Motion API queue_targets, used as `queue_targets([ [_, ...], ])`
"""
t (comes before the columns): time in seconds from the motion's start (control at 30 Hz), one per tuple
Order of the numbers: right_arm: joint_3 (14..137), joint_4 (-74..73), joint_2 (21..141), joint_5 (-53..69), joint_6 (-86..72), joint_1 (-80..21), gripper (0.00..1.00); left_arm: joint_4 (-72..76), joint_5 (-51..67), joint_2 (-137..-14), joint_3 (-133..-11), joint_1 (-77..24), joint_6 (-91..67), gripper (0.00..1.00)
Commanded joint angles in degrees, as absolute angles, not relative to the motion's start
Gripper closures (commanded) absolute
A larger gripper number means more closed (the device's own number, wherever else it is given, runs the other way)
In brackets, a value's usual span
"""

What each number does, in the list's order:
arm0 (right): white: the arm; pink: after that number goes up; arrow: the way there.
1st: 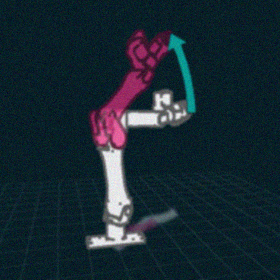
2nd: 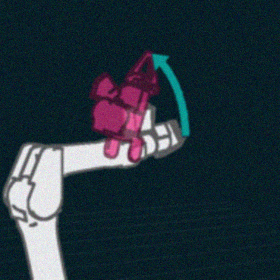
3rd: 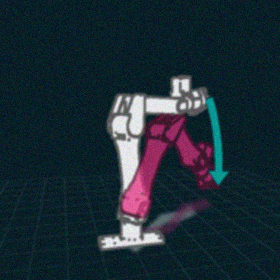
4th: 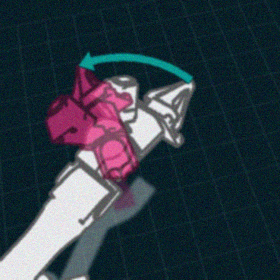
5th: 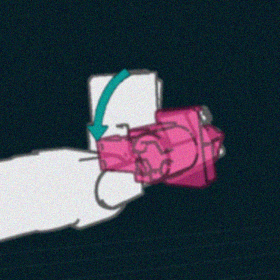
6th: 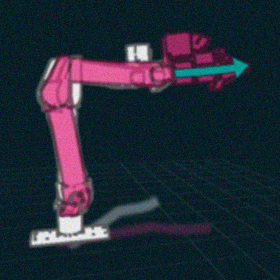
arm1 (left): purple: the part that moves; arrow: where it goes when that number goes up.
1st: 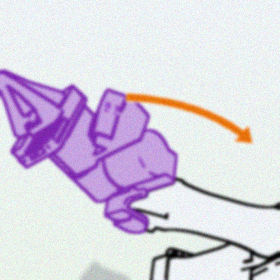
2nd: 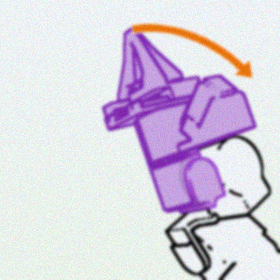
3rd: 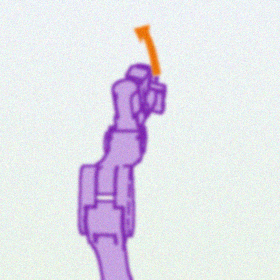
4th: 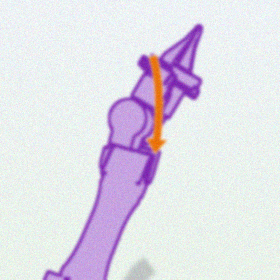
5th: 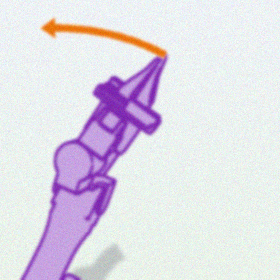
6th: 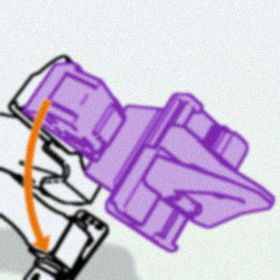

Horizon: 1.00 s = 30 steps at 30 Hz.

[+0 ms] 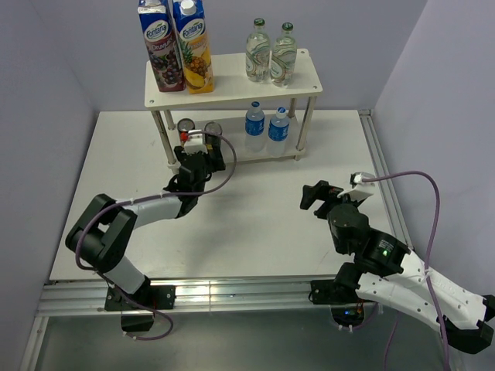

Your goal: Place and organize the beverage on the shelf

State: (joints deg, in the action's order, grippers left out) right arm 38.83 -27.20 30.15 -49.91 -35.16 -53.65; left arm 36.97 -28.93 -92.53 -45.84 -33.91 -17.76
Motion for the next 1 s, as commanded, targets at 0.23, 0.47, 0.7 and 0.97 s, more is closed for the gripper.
queue_targets([
  [0.23,38.4,-28.9,31.4,-47.8,-40.3,-54.0,0.00,20.9,-35.2,-77.4,-39.7,-41.3,-24.3,0.02],
  [0.47,48.6,-25.7,38.4,-35.9,-31.2,-54.0,0.00,-14.7,-51.3,-60.9,-50.7,-55.8,-30.1,0.03],
  [0.7,75.4,-37.6,46.0,-36.5,-21.6,-54.1,0.00,-44.0,-51.6,-54.4,-75.0,-60.1,-35.3,0.04],
  [0.97,82.6,-42.0,44.1,-31.0,-20.0,-54.1,0.00,-39.0,-54.2,-47.0,-72.6,-60.0,-27.2,0.01],
])
